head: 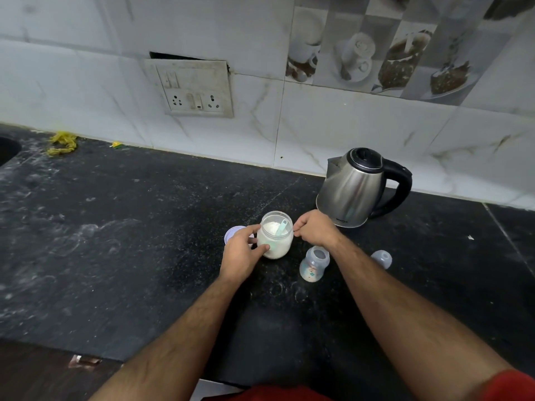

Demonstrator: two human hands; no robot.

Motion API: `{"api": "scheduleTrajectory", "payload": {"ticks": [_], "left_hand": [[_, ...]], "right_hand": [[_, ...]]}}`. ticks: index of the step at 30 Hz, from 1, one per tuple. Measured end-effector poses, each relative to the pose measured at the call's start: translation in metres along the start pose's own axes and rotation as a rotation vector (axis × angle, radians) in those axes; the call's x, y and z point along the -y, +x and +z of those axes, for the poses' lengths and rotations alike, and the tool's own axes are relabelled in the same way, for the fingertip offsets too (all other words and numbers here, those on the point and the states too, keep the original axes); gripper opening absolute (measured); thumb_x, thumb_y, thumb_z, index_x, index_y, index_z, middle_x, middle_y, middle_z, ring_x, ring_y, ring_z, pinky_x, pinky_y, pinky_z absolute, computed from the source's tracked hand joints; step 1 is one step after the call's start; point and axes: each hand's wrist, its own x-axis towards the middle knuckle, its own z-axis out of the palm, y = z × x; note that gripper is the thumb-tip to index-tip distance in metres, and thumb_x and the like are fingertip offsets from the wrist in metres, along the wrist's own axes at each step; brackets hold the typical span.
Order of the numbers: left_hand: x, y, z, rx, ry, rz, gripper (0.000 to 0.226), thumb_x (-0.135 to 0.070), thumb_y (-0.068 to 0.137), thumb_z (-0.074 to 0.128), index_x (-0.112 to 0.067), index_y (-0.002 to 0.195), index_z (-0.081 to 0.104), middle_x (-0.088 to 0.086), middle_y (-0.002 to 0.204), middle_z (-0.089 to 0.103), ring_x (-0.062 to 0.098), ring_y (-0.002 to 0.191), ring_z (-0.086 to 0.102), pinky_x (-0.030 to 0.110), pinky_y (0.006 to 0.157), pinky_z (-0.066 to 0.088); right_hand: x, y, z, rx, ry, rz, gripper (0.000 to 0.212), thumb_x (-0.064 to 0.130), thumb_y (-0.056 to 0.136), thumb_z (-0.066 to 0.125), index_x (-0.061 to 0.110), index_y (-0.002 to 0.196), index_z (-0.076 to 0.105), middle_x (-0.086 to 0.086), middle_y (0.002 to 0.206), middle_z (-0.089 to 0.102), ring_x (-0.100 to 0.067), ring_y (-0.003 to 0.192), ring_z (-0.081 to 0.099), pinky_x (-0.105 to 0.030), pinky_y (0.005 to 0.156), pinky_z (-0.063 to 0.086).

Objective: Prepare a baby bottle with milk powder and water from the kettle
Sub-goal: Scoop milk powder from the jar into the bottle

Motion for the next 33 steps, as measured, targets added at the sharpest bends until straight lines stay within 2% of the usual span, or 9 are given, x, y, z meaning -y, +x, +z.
{"api": "scheduleTrajectory", "payload": {"ticks": [2, 5, 9, 15, 18, 21, 26, 29, 33], "left_hand": [[0.000, 0.001, -0.007, -0.003, 0.000, -0.007, 0.045, -0.014, 0.079, 0.080, -0.024, 0.121, 0.066, -0.020, 0.105, 0.062, 0.005, 0.097, 0.065, 0.007, 0.077, 0.041], [0.002, 0.003, -0.015, 0.012, 0.009, -0.015, 0.046, -0.015, 0.079, 0.080, -0.023, 0.122, 0.065, -0.009, 0.117, 0.064, 0.008, 0.099, 0.065, 0.018, 0.084, 0.044], [0.002, 0.005, -0.024, 0.027, 0.017, -0.036, 0.047, -0.015, 0.079, 0.080, -0.024, 0.123, 0.064, -0.003, 0.124, 0.063, 0.010, 0.101, 0.065, 0.022, 0.086, 0.046], [0.002, 0.007, -0.033, 0.036, 0.002, -0.056, 0.049, -0.014, 0.079, 0.079, -0.025, 0.124, 0.063, 0.000, 0.124, 0.065, 0.013, 0.102, 0.066, 0.025, 0.085, 0.049], [0.004, 0.008, -0.036, 0.042, 0.021, -0.066, 0.051, -0.014, 0.078, 0.080, -0.025, 0.125, 0.063, 0.000, 0.123, 0.065, 0.014, 0.101, 0.067, 0.033, 0.091, 0.052], [0.005, 0.005, -0.037, 0.019, 0.049, -0.061, 0.054, -0.015, 0.077, 0.081, -0.021, 0.127, 0.062, -0.001, 0.117, 0.065, 0.014, 0.094, 0.067, 0.029, 0.087, 0.051], [0.006, -0.015, -0.029, -0.114, 0.009, -0.025, 0.030, -0.015, 0.080, 0.078, -0.022, 0.108, 0.067, -0.009, 0.089, 0.064, -0.003, 0.066, 0.060, 0.015, 0.069, 0.048], [0.005, -0.033, -0.013, -0.065, -0.077, -0.006, 0.025, -0.013, 0.082, 0.077, -0.024, 0.102, 0.068, -0.006, 0.083, 0.067, -0.004, 0.063, 0.058, 0.011, 0.069, 0.048], [0.002, -0.050, 0.017, 0.091, -0.100, 0.019, 0.031, -0.015, 0.079, 0.081, -0.024, 0.105, 0.067, -0.006, 0.092, 0.068, -0.004, 0.070, 0.060, 0.012, 0.073, 0.051]], "right_hand": [[0.003, 0.001, 0.003, 0.007, 0.011, -0.011, 0.013, 0.006, 0.083, 0.070, 0.017, 0.079, 0.076, -0.004, 0.083, 0.076, -0.024, 0.087, 0.071, -0.042, 0.083, 0.059], [0.009, 0.002, 0.008, 0.011, 0.003, -0.024, 0.015, 0.006, 0.084, 0.069, 0.019, 0.079, 0.076, -0.002, 0.082, 0.075, -0.023, 0.087, 0.071, -0.042, 0.084, 0.058], [0.017, -0.001, 0.013, 0.010, -0.005, -0.025, 0.016, 0.004, 0.085, 0.066, 0.017, 0.081, 0.076, -0.005, 0.087, 0.076, -0.023, 0.090, 0.071, -0.042, 0.086, 0.058], [0.026, -0.004, 0.017, 0.009, -0.031, -0.038, 0.018, 0.002, 0.084, 0.061, 0.011, 0.087, 0.077, -0.007, 0.091, 0.076, -0.026, 0.092, 0.071, -0.043, 0.086, 0.058], [0.028, -0.005, 0.019, 0.016, -0.067, -0.061, 0.017, 0.007, 0.088, 0.062, 0.014, 0.092, 0.077, -0.003, 0.096, 0.076, -0.022, 0.095, 0.069, -0.040, 0.088, 0.057], [0.028, -0.007, 0.018, 0.005, -0.113, -0.069, 0.021, 0.009, 0.089, 0.059, 0.019, 0.096, 0.077, 0.000, 0.103, 0.074, -0.020, 0.098, 0.067, -0.040, 0.091, 0.055], [0.020, -0.017, 0.003, -0.176, -0.079, -0.120, 0.024, 0.013, 0.089, 0.057, 0.020, 0.103, 0.075, 0.003, 0.110, 0.074, -0.018, 0.101, 0.067, -0.038, 0.095, 0.053], [0.004, -0.029, -0.008, -0.326, 0.039, -0.150, 0.026, 0.014, 0.088, 0.056, 0.021, 0.105, 0.075, 0.007, 0.105, 0.074, -0.014, 0.096, 0.067, -0.033, 0.091, 0.053], [-0.026, -0.053, -0.017, -0.482, 0.189, -0.121, 0.022, 0.014, 0.085, 0.060, 0.023, 0.096, 0.076, 0.013, 0.086, 0.073, -0.006, 0.080, 0.064, -0.023, 0.077, 0.048]]}}
